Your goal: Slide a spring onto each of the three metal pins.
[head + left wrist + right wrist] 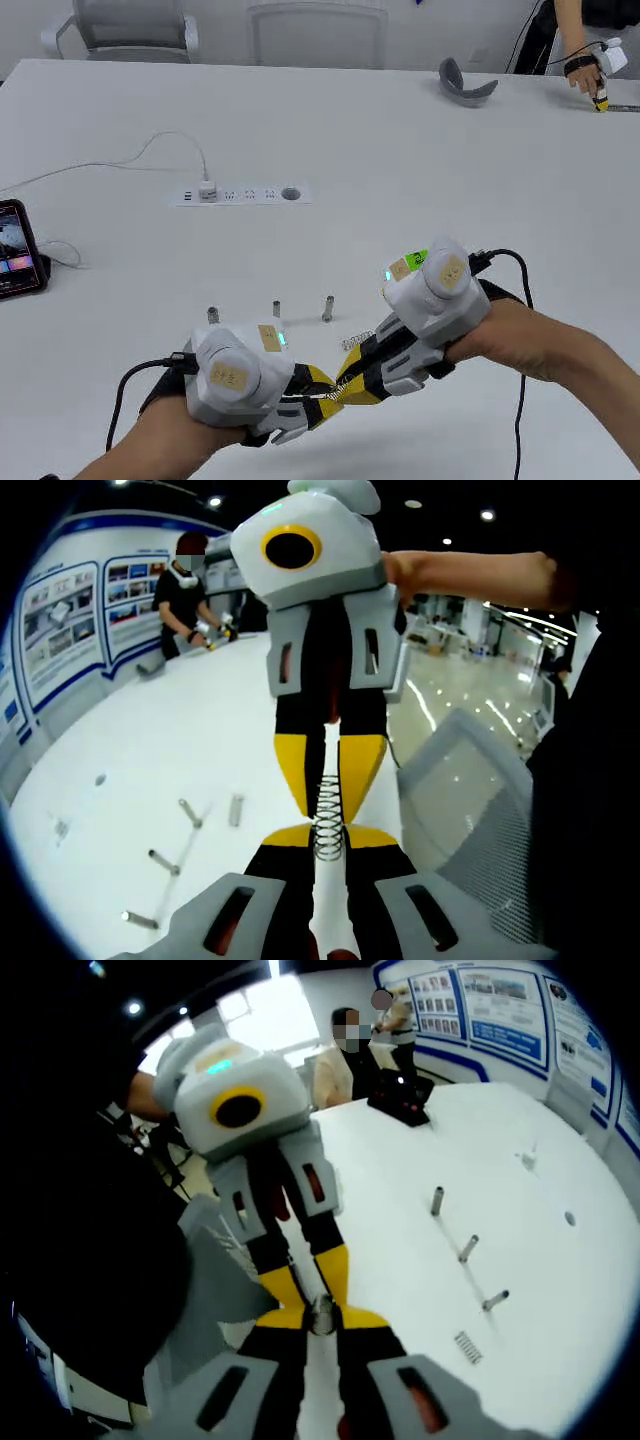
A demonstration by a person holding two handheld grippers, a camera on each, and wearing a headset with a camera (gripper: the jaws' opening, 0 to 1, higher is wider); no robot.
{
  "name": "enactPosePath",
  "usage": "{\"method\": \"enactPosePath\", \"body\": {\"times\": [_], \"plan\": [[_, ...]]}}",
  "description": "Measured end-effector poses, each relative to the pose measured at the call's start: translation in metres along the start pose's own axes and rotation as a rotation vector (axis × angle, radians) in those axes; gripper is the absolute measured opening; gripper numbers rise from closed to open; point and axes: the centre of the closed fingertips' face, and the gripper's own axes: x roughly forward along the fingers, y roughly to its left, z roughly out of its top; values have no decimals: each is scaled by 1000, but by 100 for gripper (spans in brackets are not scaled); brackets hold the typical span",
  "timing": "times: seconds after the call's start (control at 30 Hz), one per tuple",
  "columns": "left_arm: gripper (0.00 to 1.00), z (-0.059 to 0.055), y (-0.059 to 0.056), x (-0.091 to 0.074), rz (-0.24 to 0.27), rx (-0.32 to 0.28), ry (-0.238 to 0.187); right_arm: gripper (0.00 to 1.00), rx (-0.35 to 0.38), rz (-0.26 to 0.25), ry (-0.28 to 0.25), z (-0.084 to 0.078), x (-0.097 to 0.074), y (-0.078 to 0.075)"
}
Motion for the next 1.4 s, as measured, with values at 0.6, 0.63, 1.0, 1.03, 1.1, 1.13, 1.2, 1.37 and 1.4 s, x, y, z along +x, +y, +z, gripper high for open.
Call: {"method": "enactPosePath", "body": {"times": [0.6,0.63,1.0,1.03,1.1,1.13,1.2,1.37,1.4], "plan": [[19,-9,5,-5,34,-57,-4,12,38,-31,-40,-2,2,-6],[20,-11,5,-5,37,-62,-3,12,40,-30,-44,-1,2,-6],[29,-31,14,-16,100,-134,7,12,52,-49,-31,-11,3,-9],[29,-33,15,-18,108,-145,6,12,52,-53,-28,-12,3,-10],[30,-35,17,-20,119,-157,6,12,54,-56,-24,-14,3,-10],[30,-37,18,-21,128,-165,6,12,47,-59,-19,-16,3,-11],[31,-40,22,-25,144,-183,1,12,40,-58,-11,-18,4,-10],[32,-47,26,-32,174,-222,-9,12,50,-65,8,-26,5,-13],[33,-49,26,-32,179,-228,-9,12,52,-67,9,-27,5,-13]]}}
